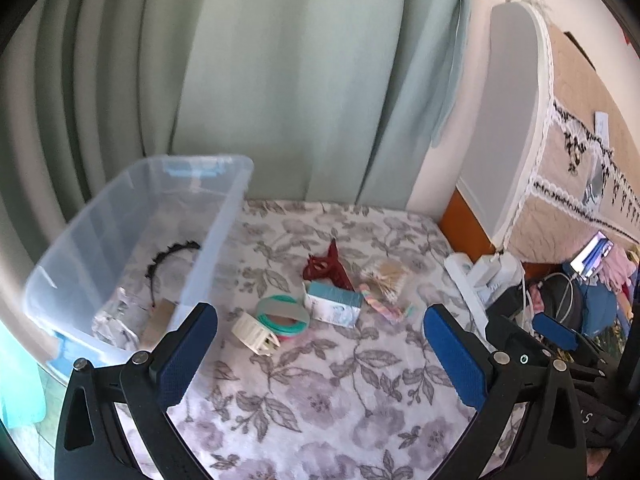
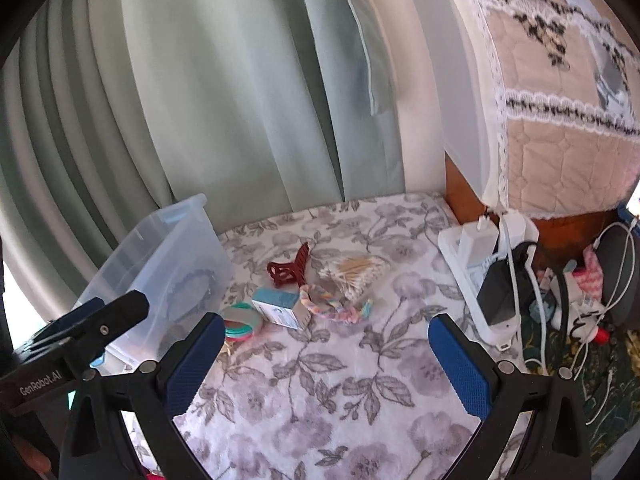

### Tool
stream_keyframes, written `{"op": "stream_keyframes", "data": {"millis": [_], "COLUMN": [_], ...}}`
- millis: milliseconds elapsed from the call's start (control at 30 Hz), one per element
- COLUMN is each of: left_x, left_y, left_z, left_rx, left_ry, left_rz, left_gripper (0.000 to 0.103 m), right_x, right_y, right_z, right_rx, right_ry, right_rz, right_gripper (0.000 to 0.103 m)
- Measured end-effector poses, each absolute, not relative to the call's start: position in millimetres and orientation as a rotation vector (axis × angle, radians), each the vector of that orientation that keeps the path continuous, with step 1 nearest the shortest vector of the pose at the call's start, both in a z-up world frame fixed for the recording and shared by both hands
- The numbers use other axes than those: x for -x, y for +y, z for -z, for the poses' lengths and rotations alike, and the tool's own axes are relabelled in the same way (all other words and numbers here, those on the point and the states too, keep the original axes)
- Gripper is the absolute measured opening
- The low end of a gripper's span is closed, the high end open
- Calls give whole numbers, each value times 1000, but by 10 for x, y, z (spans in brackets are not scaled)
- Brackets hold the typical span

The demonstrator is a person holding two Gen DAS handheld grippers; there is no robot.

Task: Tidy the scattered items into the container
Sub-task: 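Move both tools back toward the blue medicine box and rainbow ring, then grasp the blue medicine box with the left tool while the right tool grasps the rainbow ring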

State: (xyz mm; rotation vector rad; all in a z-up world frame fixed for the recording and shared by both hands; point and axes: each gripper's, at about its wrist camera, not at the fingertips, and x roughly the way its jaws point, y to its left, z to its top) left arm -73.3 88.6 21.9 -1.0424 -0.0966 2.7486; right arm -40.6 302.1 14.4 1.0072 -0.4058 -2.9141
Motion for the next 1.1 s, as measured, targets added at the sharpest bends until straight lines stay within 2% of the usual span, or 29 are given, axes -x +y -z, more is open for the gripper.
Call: {"op": "stream_keyframes", "data": {"millis": [333,500,667,933,1100], "left_x": [1058,1136,1270,1579,1776], "left_y": [979,1143,1238,1370,1398], "left_z": [184,264,313,593,732], "left_rx": [1247,1232,1232,1284,1302], "left_ry": [-83,68,90,75,90], "left_rz": [-2687,-2731,-2702,-2608,-2571], "left_gripper": [103,101,101,101,101], "right_x": [630,776,882,1106,1226], "right_y": [3174,3179,3318,3354,3259], "right_z": [207,369,472,599,698], "right_rx": [-1128,-1200,-1226,-1307,-1327], "right_ry": [-468,-421,-482,-401,-308], "right_rz": [2882,2864,2826,2758,2711], "right_gripper": [103,103,103,103,97]}}
